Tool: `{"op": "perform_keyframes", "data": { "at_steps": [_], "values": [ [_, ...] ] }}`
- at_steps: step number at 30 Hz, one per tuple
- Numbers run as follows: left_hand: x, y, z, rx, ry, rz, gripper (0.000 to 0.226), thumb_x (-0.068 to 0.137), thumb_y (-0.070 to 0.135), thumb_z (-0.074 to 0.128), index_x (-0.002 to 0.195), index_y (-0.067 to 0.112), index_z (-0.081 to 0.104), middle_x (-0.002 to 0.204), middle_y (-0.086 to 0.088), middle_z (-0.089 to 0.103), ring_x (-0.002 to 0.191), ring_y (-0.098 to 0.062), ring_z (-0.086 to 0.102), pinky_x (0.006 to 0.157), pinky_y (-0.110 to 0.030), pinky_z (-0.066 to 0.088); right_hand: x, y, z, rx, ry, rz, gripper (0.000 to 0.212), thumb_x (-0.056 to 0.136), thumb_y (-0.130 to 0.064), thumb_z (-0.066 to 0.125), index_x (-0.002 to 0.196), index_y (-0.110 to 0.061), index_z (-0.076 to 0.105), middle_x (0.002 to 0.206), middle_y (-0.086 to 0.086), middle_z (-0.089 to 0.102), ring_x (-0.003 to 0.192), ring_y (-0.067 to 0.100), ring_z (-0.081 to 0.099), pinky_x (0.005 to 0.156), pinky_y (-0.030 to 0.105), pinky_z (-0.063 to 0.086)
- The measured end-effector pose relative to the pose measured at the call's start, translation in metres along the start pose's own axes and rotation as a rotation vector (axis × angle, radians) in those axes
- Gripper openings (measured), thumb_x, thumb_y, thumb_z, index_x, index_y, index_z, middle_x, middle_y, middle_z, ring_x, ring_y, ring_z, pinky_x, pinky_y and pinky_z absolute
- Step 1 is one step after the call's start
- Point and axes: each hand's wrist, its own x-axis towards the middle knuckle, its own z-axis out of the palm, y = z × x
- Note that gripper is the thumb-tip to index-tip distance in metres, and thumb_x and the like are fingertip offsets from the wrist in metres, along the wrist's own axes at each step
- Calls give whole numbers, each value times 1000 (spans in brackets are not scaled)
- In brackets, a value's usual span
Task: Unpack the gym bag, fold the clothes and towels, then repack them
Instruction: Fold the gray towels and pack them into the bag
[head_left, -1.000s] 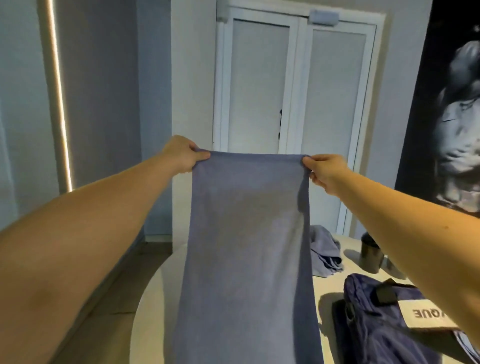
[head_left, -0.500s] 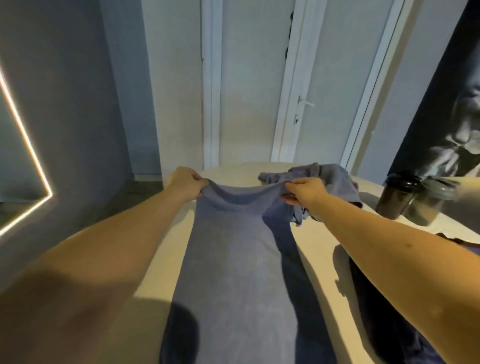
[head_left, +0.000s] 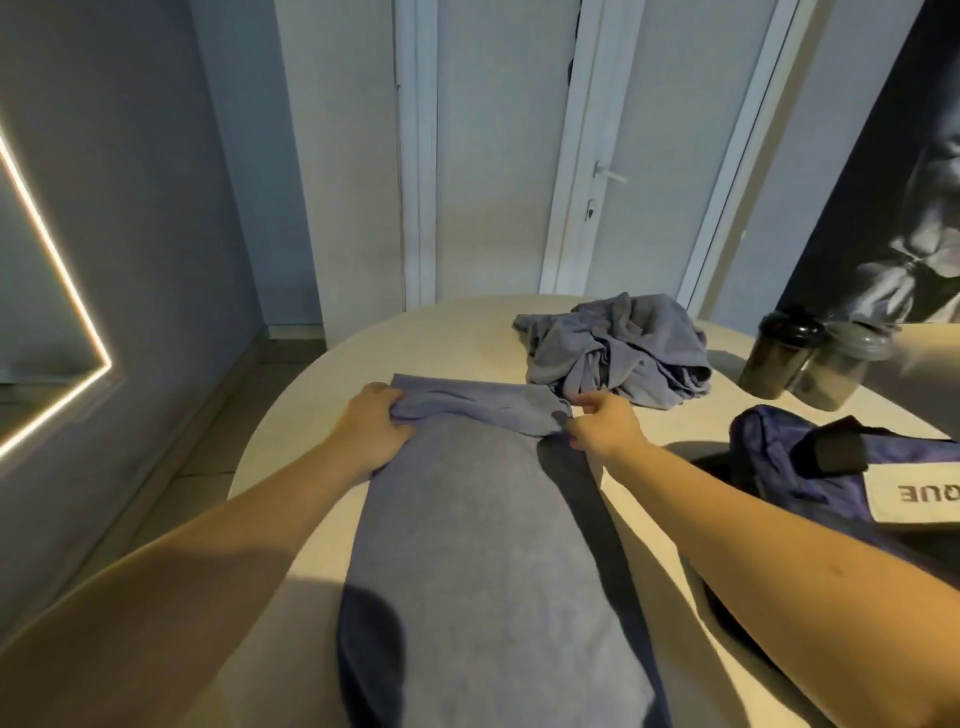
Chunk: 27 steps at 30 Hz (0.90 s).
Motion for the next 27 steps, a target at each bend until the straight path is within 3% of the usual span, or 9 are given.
{"op": "perform_keyframes", "data": {
  "at_steps": [2, 5, 9, 12, 15, 18, 21, 24, 27],
  "values": [
    [-36, 10, -2, -13, -7, 24, 21, 86, 17, 72, 106, 16, 71, 107, -4, 62, 92, -19, 62, 81, -28, 45, -38, 5, -3, 30, 23, -27, 39, 85, -14, 73, 123, -8, 67, 106, 6, 66, 94, 30, 67, 83, 41, 58],
    [-116, 37, -10, -98, -70, 100, 10, 85, 23, 78, 93, 26, 73, 91, 9, 68, 79, -7, 61, 76, -21, 45, -108, 15, -8, 87, -32, -82, 29, 90, -8, 67, 119, -10, 68, 107, 5, 67, 88, 25, 67, 78, 37, 58],
    [-223, 61, -24, -291, -256, 249, 9, 86, 18, 79, 84, 25, 75, 89, 5, 68, 78, -16, 63, 76, -26, 51, -201, 25, -29, 35, -94, -206, 12, 96, -15, 64, 105, -20, 71, 92, -4, 70, 79, 10, 66, 71, 21, 49],
    [-271, 59, -24, -264, -237, 358, 13, 85, 18, 80, 84, 27, 71, 92, 7, 64, 82, -19, 63, 78, -31, 52, -259, 35, -48, 7, -174, -264, 7, 95, -14, 67, 95, -20, 71, 84, -9, 71, 71, -1, 64, 65, 10, 45],
    [-303, 52, -22, -256, -158, 400, 17, 80, 29, 80, 80, 25, 63, 86, 5, 57, 74, -19, 55, 70, -36, 49, -300, 47, -61, -66, -237, -317, 10, 91, -17, 71, 87, -26, 69, 83, -11, 68, 72, 5, 59, 66, 12, 45],
    [-322, 43, -19, -295, -220, 430, 20, 75, 30, 82, 84, 25, 65, 91, 7, 59, 83, -20, 58, 77, -35, 52, -327, 57, -76, -81, -281, -360, 16, 87, -13, 74, 83, -27, 66, 83, -10, 64, 72, 8, 57, 66, 14, 44],
    [-325, 33, -15, -245, -267, 495, 22, 79, 30, 78, 99, 26, 73, 102, 14, 63, 102, -18, 59, 86, -35, 53, -343, 69, -87, -141, -359, -460, 17, 83, -15, 77, 83, -29, 67, 91, -12, 61, 84, 11, 59, 72, 14, 46],
    [-325, 28, -12, -176, -263, 458, 30, 87, 43, 67, 114, 31, 74, 108, 20, 61, 112, -14, 54, 93, -29, 48, -349, 88, -85, -173, -391, -516, 18, 80, -28, 82, 93, -34, 71, 103, -17, 57, 104, 10, 55, 86, 16, 44],
    [-325, 30, -11, -115, -246, 447, 31, 89, 55, 62, 103, 31, 76, 101, 19, 56, 109, -14, 50, 86, -29, 48, -350, 100, -83, -184, -344, -479, 20, 83, -31, 81, 100, -38, 71, 107, -21, 54, 111, 5, 48, 91, 12, 39]
  ]
}}
